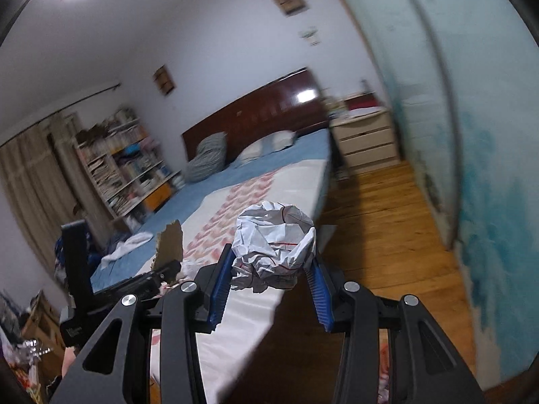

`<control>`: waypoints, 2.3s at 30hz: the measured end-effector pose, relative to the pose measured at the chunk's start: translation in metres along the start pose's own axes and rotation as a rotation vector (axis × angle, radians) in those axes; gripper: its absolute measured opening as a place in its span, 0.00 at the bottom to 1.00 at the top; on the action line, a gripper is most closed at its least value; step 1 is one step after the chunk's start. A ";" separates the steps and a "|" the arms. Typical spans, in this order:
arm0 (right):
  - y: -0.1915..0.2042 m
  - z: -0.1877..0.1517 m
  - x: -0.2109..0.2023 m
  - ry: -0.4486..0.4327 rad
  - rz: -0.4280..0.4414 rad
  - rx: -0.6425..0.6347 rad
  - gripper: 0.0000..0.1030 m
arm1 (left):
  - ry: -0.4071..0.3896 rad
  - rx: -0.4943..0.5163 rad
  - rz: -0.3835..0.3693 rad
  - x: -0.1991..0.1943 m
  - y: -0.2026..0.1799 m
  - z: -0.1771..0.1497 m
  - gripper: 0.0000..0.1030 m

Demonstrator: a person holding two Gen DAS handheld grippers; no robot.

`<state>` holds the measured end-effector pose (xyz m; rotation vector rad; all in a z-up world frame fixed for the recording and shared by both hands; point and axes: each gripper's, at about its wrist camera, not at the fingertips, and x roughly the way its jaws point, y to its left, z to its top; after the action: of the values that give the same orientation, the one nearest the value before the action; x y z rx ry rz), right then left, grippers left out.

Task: Collect trash
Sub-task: 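Carry paper and cardboard to the red wastebasket and open both tools, then move both tools back over the trash on the bed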

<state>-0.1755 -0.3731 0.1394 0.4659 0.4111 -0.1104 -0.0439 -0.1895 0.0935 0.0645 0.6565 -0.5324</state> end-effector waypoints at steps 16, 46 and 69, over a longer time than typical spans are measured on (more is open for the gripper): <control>-0.201 -0.116 -0.036 0.185 -0.372 0.113 0.42 | 0.207 0.308 -0.201 0.101 -0.209 -0.075 0.07; -0.236 -0.172 0.061 0.308 -0.404 0.256 0.75 | 0.453 0.377 -0.075 0.181 -0.225 -0.133 0.66; -0.082 -0.078 0.061 0.152 -0.387 -0.074 0.89 | 0.098 -0.074 0.129 0.064 0.007 -0.051 0.66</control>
<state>-0.1642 -0.4106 0.0169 0.3181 0.6495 -0.4350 -0.0271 -0.2005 0.0138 0.0629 0.7620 -0.3816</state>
